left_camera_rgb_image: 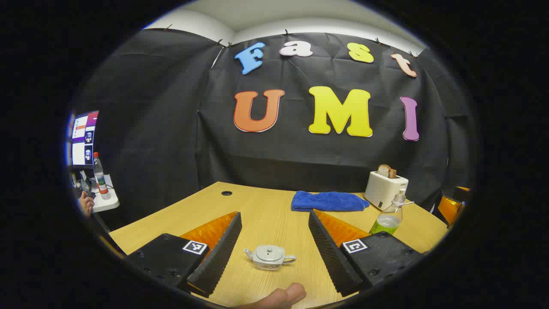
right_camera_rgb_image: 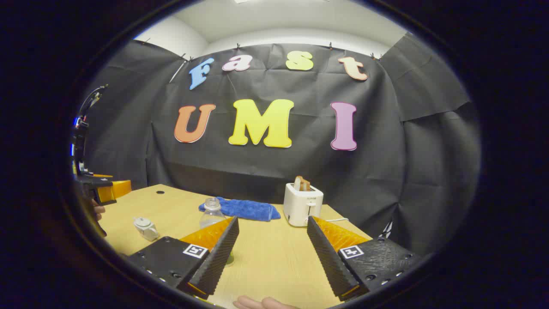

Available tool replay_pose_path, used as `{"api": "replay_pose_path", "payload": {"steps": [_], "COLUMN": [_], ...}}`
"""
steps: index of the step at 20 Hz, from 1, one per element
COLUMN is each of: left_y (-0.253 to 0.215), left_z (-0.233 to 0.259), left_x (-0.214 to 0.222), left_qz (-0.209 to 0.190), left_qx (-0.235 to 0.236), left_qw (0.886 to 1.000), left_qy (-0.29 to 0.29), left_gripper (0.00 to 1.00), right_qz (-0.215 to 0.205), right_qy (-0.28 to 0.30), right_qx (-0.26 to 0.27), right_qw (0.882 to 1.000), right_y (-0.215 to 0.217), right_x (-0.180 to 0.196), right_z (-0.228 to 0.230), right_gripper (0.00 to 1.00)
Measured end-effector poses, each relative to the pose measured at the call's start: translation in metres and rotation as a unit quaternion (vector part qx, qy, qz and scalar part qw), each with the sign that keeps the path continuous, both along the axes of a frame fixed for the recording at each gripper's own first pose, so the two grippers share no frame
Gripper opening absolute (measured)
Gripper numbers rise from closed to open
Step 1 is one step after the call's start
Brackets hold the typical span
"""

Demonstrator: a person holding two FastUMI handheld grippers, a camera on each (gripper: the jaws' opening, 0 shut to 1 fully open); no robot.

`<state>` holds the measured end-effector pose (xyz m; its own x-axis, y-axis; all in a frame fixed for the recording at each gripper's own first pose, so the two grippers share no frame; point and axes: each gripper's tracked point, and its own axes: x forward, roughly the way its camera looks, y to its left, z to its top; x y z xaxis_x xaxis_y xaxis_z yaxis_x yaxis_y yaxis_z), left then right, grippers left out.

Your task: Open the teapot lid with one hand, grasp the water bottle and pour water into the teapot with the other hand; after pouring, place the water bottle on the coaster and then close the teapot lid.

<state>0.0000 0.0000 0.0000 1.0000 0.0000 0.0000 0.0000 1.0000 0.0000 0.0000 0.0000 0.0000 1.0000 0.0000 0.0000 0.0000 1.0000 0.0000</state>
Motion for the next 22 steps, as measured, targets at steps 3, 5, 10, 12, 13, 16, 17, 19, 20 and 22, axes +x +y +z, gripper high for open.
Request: {"api": "replay_pose_path", "payload": {"steps": [3, 5, 10, 12, 13, 16, 17, 19, 20, 22], "left_y": [0.001, -0.004, -0.008, -0.008, -0.008, 0.0, 0.004, 0.005, 0.006, 0.01], "left_z": [-0.003, -0.002, -0.001, -0.003, -0.005, -0.003, -0.005, -0.009, -0.013, -0.023], "left_x": [0.004, 0.002, 0.002, 0.002, 0.003, 0.009, 0.012, 0.02, 0.024, 0.035], "left_qz": [-0.001, -0.007, -0.023, -0.028, -0.033, -0.034, -0.032, -0.04, -0.041, -0.035], "left_qx": [0.004, 0.007, 0.011, 0.014, 0.016, 0.012, 0.009, 0.011, 0.014, 0.02], "left_qw": [1.0, 1.0, 1.0, 0.999, 0.999, 0.999, 0.999, 0.999, 0.999, 0.999], "left_qy": [0.002, 0.001, -0.007, -0.007, -0.009, -0.015, -0.015, -0.019, -0.022, -0.021], "left_gripper": [0.99, 0.99, 0.98, 0.99, 0.99, 0.98, 0.98, 0.99, 0.98, 0.99], "right_qz": [0.0, 0.0, 0.008, 0.005, 0.003, 0.002, 0.001, -0.011, -0.015, -0.017], "right_qy": [-0.007, -0.004, 0.006, 0.011, 0.014, 0.019, 0.025, 0.029, 0.024, 0.011], "right_qx": [-0.009, -0.009, -0.01, -0.014, -0.02, -0.019, -0.013, -0.012, -0.013, -0.014], "right_qw": [1.0, 1.0, 1.0, 1.0, 1.0, 1.0, 1.0, 0.999, 1.0, 1.0], "right_y": [0.0, 0.0, 0.004, 0.002, 0.0, -0.01, -0.014, -0.024, -0.026, -0.026], "right_x": [0.0, 0.0, 0.002, 0.003, 0.001, -0.006, -0.008, -0.01, -0.011, -0.011], "right_z": [0.002, 0.0, -0.006, -0.008, -0.009, -0.013, -0.017, -0.019, -0.015, -0.007], "right_gripper": [0.95, 0.96, 0.95, 0.95, 0.96, 0.98, 0.98, 0.95, 0.97, 0.96]}}
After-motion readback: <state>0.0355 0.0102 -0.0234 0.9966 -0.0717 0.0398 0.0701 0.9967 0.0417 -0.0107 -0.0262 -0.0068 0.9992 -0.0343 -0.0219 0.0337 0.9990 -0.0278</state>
